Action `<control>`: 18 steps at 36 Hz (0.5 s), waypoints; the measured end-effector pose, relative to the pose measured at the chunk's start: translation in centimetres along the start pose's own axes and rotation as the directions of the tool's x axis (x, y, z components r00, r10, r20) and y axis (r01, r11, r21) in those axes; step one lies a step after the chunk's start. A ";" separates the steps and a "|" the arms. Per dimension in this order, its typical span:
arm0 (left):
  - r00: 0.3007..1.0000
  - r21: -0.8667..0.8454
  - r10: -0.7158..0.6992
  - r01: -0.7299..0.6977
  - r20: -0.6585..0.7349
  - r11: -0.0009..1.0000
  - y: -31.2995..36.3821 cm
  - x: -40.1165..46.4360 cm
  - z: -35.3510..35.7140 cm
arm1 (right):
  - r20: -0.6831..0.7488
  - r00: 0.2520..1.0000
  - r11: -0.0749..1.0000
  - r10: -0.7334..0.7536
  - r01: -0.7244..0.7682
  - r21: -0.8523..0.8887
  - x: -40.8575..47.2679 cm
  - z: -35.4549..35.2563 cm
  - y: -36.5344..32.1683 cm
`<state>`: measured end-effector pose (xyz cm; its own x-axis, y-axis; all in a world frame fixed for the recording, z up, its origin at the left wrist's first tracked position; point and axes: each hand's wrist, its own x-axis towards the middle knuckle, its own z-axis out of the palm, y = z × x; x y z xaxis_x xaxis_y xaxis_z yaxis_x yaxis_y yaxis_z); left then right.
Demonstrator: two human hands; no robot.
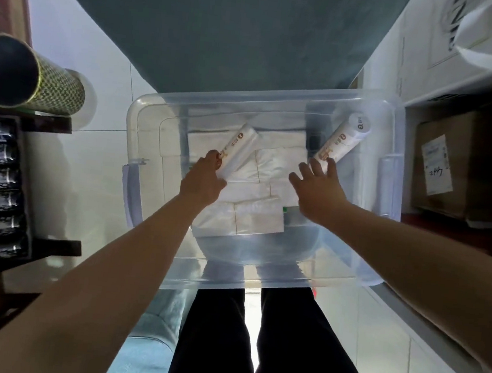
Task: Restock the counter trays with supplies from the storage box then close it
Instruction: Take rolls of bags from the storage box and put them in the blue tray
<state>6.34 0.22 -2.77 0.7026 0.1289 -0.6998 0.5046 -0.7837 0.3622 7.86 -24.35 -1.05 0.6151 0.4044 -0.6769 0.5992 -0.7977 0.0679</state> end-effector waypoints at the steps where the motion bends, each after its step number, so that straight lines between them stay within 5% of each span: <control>1: 1.000 -0.082 -0.002 0.002 -0.002 0.997 -0.1 -0.9 -0.1 | 0.011 1.000 0.997 0.006 -0.005 -0.073 0.4 -0.7 0.3; 9: 0.993 -0.548 -0.103 0.056 -0.056 0.834 -0.7 -9.1 -0.2 | 0.142 0.984 0.893 0.107 -0.032 -0.449 3.5 -4.4 2.1; 14: 0.967 -0.851 -0.252 0.157 0.030 0.502 0.5 -11.8 -0.1 | 0.217 0.964 0.811 0.152 0.004 -0.585 4.0 -5.0 2.4; 18: 0.949 -0.928 -0.314 0.151 0.038 0.342 0.9 -12.4 -0.3 | 0.274 0.956 0.658 0.103 0.141 -0.740 4.1 -4.8 2.7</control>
<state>-1.80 -1.95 6.43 0.4891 0.3450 -0.8011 0.7437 0.3149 0.5897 14.44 -22.65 -0.08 0.5094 0.1825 -0.8410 0.8602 -0.1371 0.4912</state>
